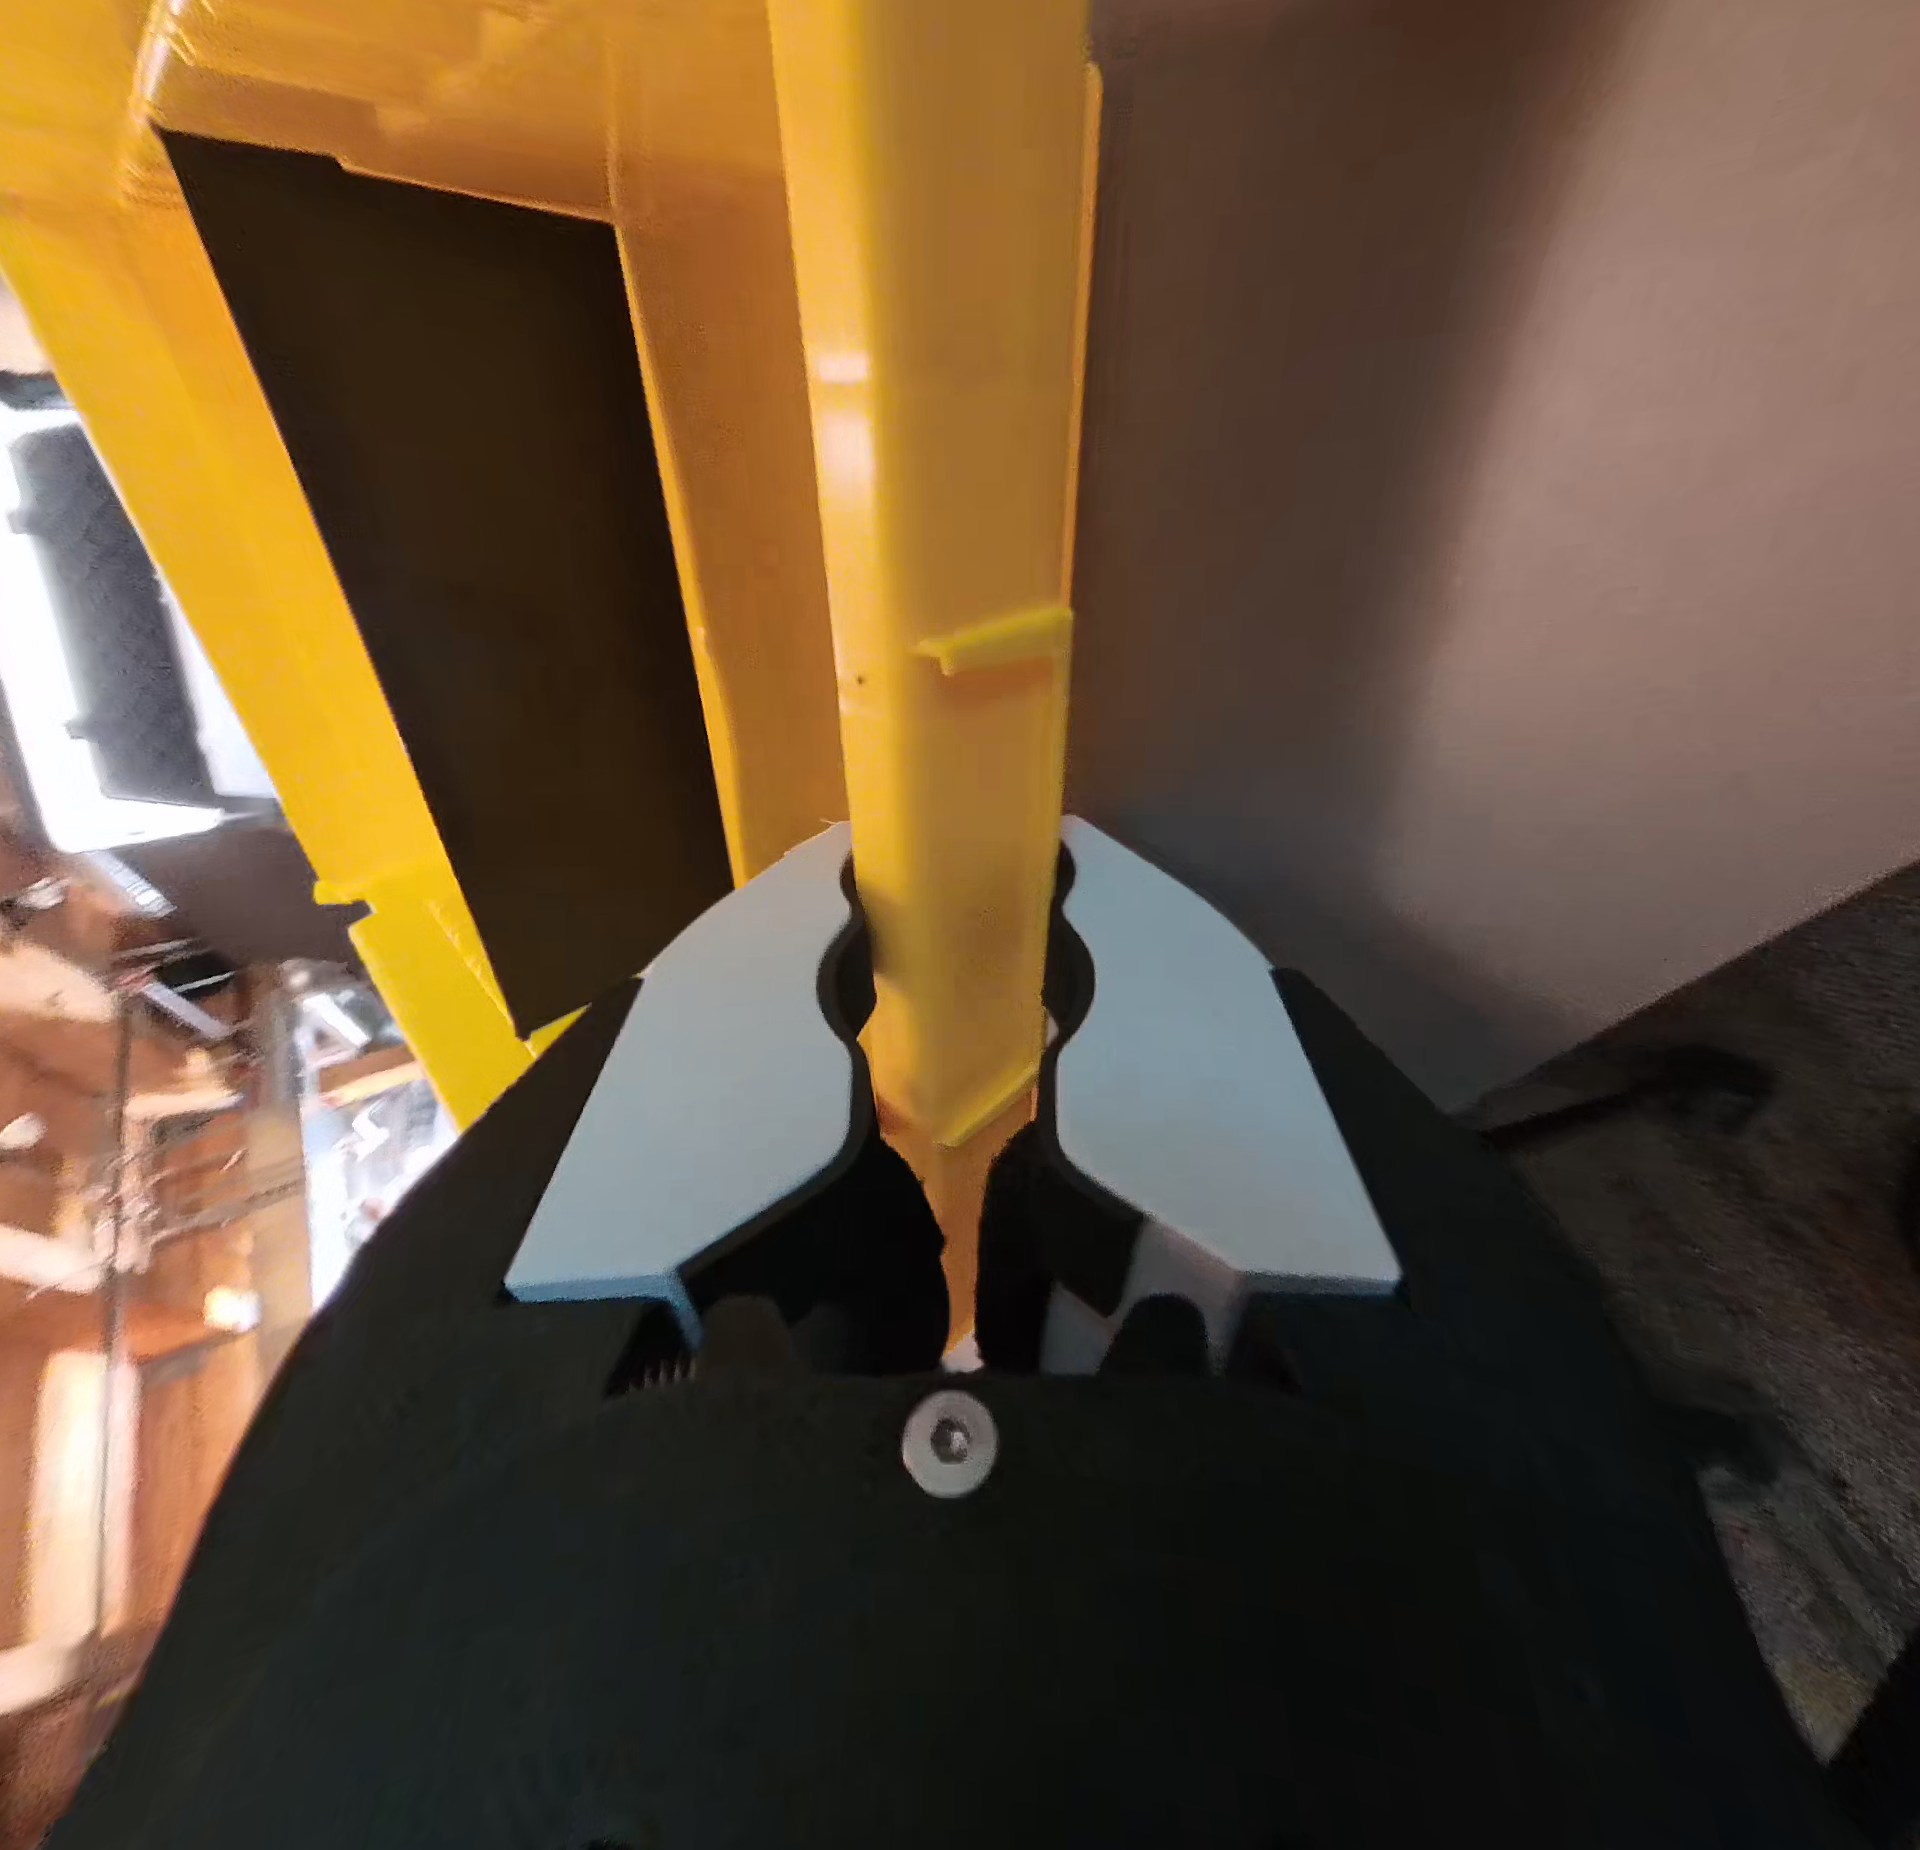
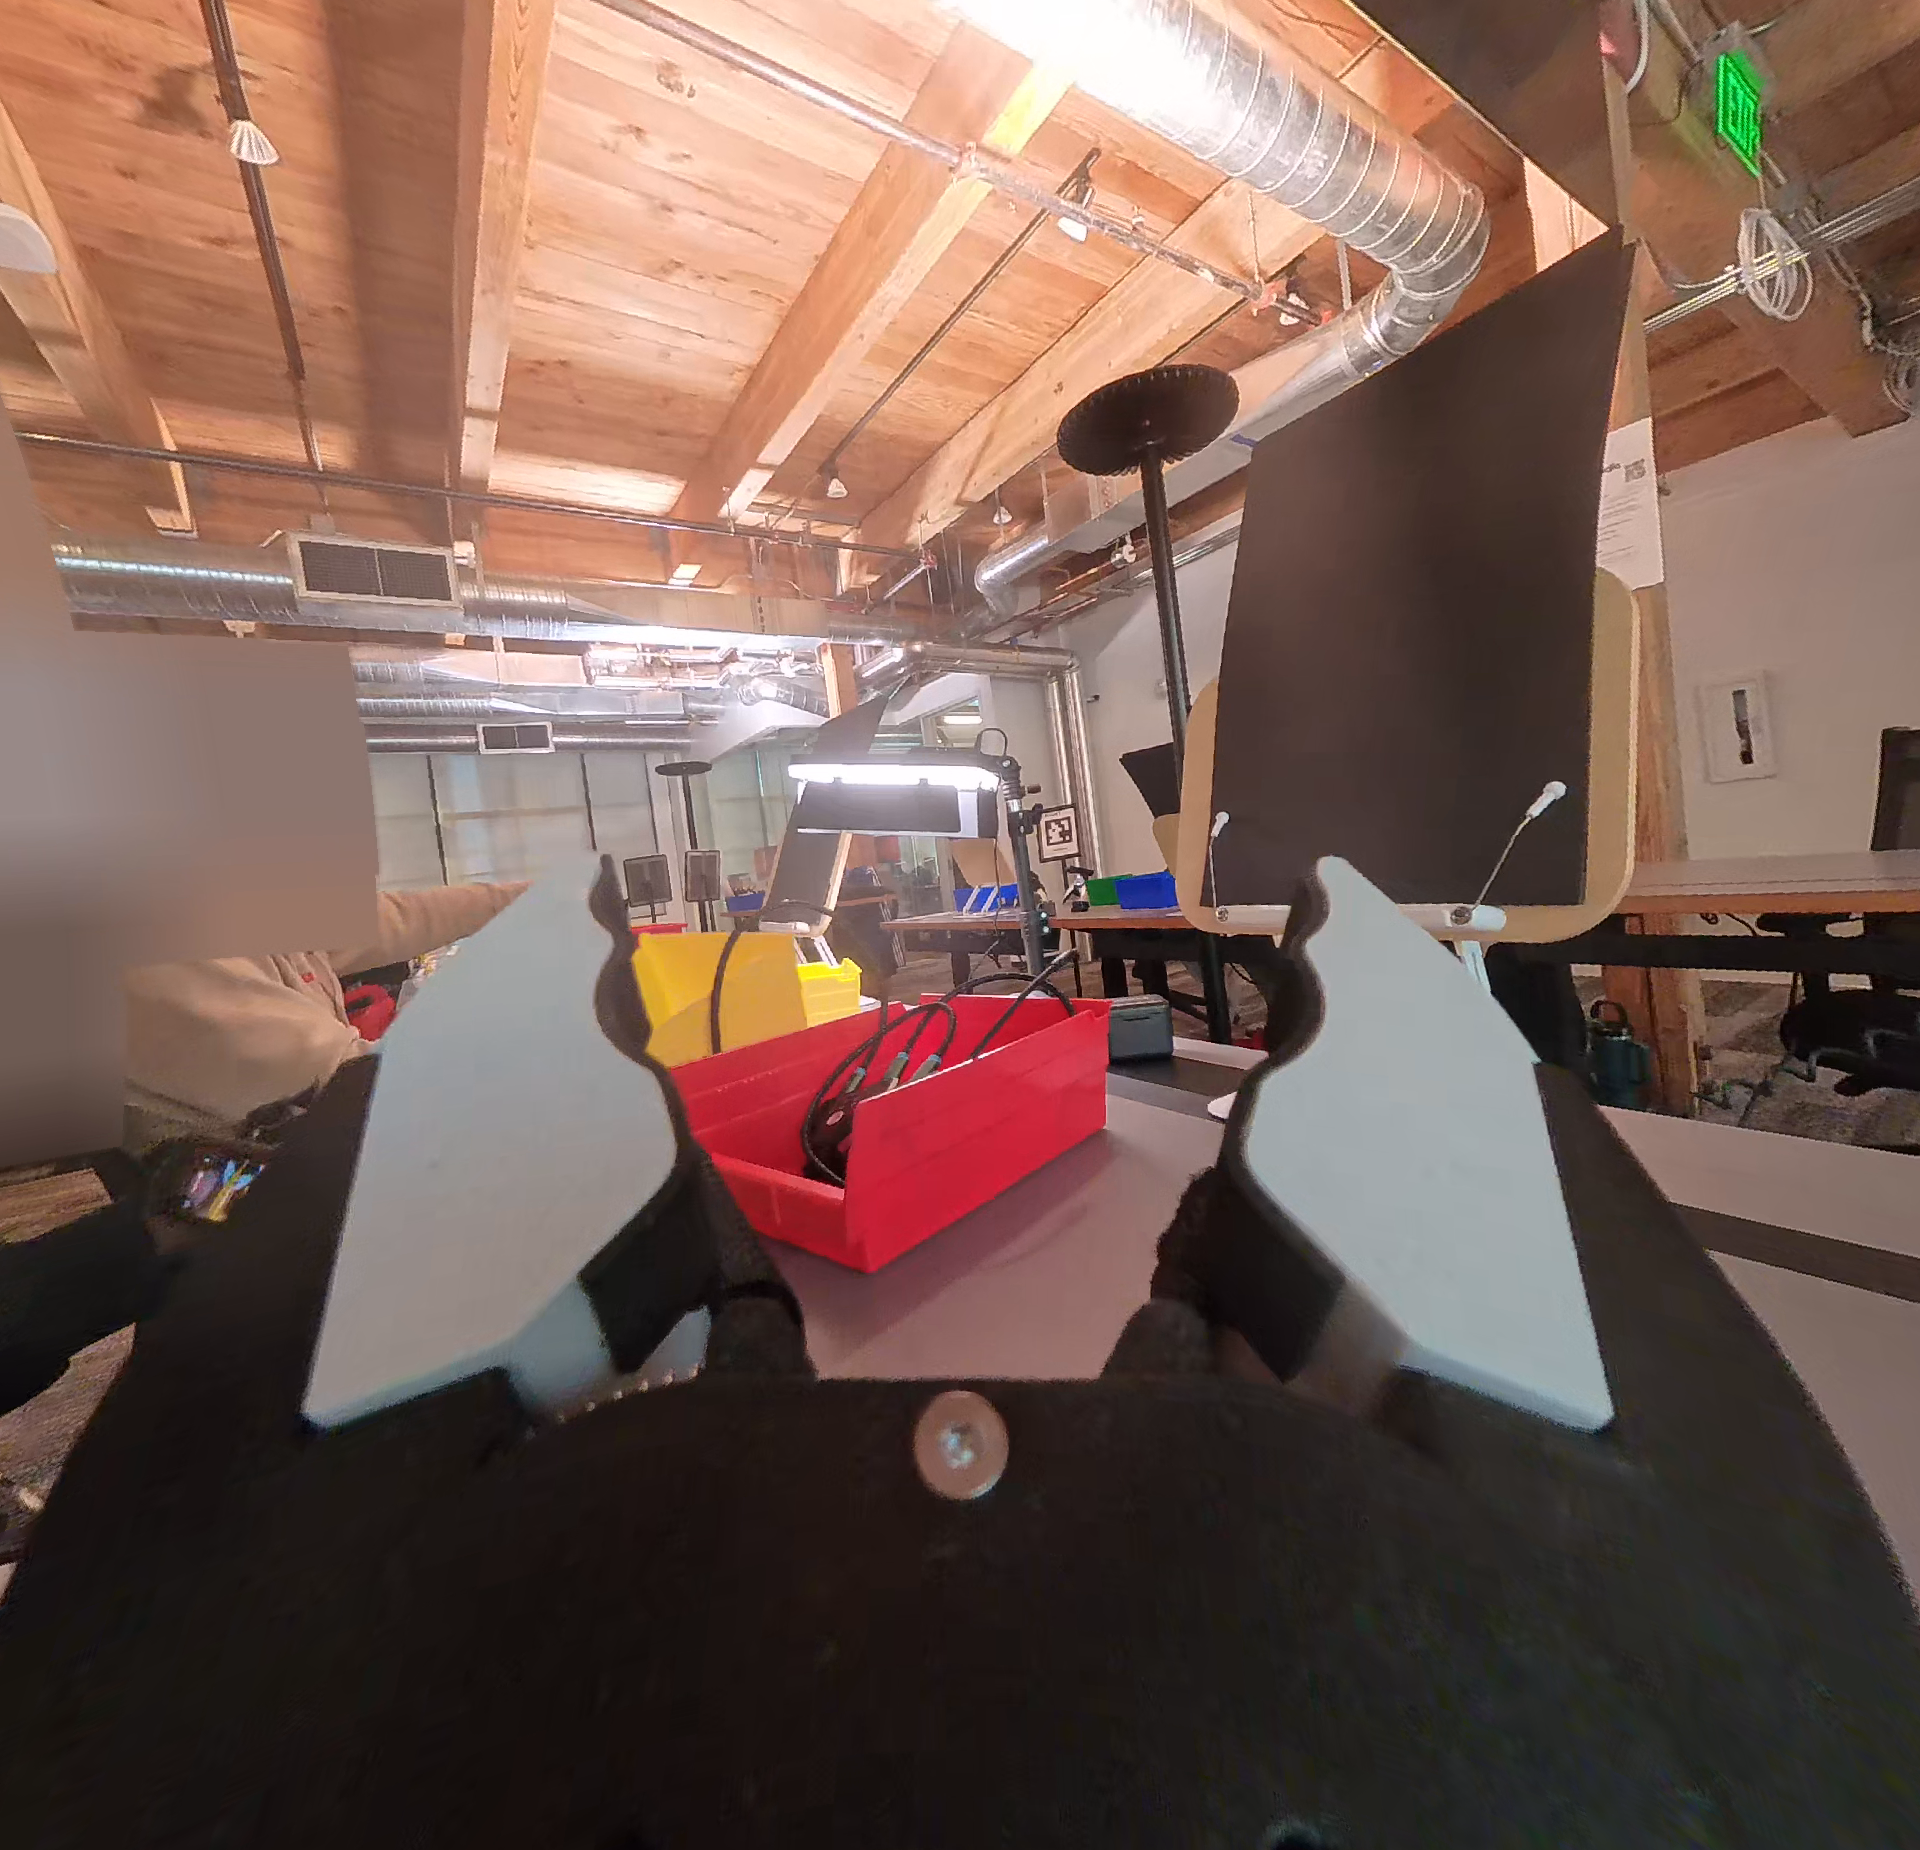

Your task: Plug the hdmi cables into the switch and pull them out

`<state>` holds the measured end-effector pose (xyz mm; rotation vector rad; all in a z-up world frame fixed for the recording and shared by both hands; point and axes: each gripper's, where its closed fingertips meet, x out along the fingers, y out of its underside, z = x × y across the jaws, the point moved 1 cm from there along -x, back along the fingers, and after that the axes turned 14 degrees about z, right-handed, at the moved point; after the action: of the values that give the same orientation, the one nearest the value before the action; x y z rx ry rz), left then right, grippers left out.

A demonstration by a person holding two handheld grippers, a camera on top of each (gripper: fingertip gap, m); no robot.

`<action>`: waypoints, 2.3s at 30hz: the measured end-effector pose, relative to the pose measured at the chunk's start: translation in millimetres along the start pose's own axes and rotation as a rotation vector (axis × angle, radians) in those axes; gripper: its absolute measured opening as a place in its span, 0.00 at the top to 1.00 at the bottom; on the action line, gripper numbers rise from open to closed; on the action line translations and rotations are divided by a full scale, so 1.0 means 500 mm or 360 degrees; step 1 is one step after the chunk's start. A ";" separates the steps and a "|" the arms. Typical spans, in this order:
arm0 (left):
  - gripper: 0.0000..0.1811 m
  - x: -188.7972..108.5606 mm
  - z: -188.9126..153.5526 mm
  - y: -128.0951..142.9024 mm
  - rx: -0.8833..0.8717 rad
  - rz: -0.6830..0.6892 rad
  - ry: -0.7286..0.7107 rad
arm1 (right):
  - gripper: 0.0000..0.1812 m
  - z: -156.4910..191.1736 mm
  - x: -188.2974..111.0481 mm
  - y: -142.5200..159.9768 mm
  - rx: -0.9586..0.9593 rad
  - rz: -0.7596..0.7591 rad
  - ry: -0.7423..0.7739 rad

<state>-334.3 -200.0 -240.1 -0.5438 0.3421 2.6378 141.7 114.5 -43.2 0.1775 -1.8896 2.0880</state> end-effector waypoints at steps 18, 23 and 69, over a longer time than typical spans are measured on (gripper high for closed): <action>0.84 -0.177 0.245 -0.081 -0.0085 -0.0048 -0.0679 | 0.35 -0.015 -0.001 0.059 -0.0029 0.0101 0.0112; 0.84 -0.274 0.273 -0.264 -0.0052 -0.0439 -0.0782 | 0.34 -0.045 -0.024 0.074 -0.0115 0.0116 0.0290; 0.68 -0.146 0.106 -0.488 -0.0779 -0.1111 0.0302 | 0.59 -0.020 0.060 0.396 -0.1560 0.1675 0.0716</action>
<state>-180.4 5.7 -198.4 -0.8790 -0.3950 1.9736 52.4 114.1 -222.7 -1.6150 -2.6466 1.0770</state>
